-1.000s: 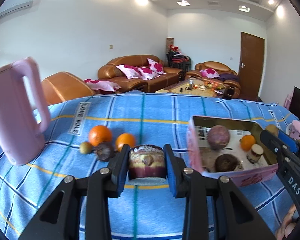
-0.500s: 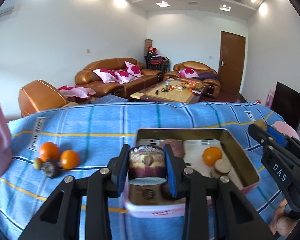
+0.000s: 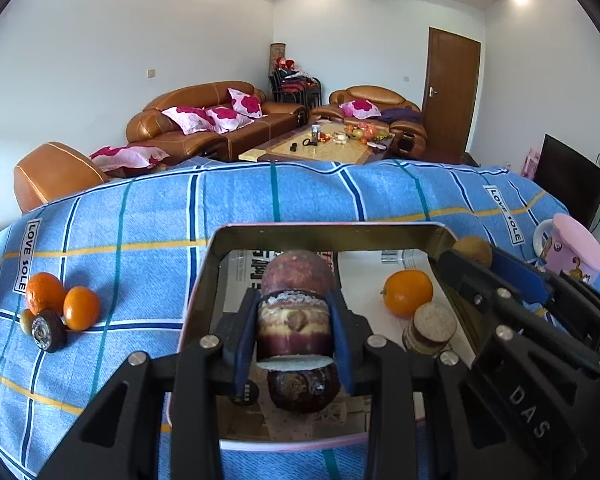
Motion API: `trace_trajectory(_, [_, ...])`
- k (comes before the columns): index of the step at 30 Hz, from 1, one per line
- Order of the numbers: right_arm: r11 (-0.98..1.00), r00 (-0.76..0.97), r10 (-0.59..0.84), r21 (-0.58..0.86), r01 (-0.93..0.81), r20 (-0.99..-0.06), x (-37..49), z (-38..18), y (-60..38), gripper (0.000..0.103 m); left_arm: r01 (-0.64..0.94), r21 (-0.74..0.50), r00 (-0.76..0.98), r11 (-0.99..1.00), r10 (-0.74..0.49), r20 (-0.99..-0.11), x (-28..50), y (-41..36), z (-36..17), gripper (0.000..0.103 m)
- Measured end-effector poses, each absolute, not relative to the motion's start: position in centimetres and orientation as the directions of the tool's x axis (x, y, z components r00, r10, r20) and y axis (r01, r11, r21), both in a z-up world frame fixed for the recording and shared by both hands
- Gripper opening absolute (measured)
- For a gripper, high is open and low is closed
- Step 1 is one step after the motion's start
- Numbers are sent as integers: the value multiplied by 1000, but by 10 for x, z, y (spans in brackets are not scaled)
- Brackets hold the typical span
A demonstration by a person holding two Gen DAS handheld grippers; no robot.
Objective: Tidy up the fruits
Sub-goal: 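Carry the kiwi and the cylinder over the pink tin with both tools, then open both tools to drop the kiwi and cylinder into the tin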
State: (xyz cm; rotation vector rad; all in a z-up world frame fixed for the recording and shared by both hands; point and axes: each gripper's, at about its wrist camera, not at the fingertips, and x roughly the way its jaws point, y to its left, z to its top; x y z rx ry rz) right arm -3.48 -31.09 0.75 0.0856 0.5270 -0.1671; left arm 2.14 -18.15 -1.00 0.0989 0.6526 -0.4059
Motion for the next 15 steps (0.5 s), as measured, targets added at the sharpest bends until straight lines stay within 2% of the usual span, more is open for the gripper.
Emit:
trace_trajectory(6, [986, 832, -86, 73, 151, -548, -28, 2, -312, 33, 389, -49, 709, 920, -333, -622, 23, -178, -12, 36])
trace_trajectory(15, [970, 809, 48, 221, 103, -586, -23, -8, -321, 33, 368, -62, 705, 928, -322, -632, 26, -173, -11, 36])
